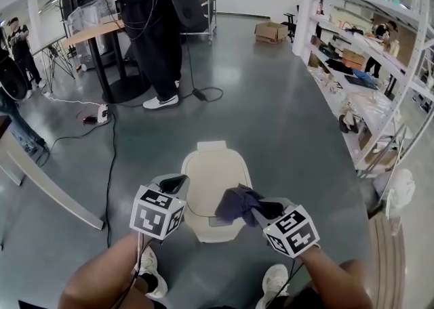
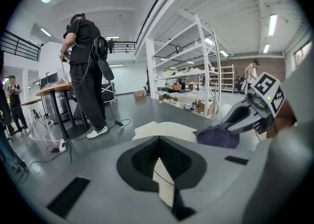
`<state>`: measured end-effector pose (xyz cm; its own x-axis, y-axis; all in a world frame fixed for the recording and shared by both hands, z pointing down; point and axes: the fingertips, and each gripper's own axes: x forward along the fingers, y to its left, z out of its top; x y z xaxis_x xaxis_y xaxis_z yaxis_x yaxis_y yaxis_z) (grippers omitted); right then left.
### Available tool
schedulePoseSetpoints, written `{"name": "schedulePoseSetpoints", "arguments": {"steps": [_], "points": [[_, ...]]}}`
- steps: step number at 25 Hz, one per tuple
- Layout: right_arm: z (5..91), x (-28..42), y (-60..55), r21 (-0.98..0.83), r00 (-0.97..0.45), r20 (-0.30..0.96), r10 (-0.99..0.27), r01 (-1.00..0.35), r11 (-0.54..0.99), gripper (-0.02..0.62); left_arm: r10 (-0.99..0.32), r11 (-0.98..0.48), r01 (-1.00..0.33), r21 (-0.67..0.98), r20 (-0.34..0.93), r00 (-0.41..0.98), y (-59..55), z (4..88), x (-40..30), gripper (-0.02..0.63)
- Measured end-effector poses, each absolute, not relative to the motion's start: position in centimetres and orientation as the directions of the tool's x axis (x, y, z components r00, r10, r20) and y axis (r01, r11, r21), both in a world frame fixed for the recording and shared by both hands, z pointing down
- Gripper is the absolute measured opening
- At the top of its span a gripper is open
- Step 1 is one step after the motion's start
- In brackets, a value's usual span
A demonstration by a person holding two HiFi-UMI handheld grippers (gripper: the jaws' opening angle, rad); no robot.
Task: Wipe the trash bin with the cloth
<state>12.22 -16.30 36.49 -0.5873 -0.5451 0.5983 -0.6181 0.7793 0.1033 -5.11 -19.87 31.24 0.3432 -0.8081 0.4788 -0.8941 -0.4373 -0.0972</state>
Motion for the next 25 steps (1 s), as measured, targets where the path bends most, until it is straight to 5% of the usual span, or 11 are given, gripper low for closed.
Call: {"name": "schedulePoseSetpoints", "arguments": {"steps": [13,17,25], "points": [[31.9,6.8,-12.6,0.11,-0.722,0.452,-0.525,-0.538,0.835,0.052,-0.909,-0.285,-0.957,-0.05,0.332,0.253,-16.9,26.9,-9.8,0.0],[32.6,3.7,-10.7,0.145,-0.742,0.46,-0.488,-0.479,0.866,0.052,-0.92,-0.265,-0.955,-0.13,0.331,0.21,-14.1,28.3,-11.1,0.0],[35.1,-2.3,-6.0,0.311,-0.754,0.516,-0.407,-0.278,0.909,0.052,-0.931,-0.186,-0.982,-0.003,0.321,0.176,-8.9,32.5,-12.4,0.0]]}}
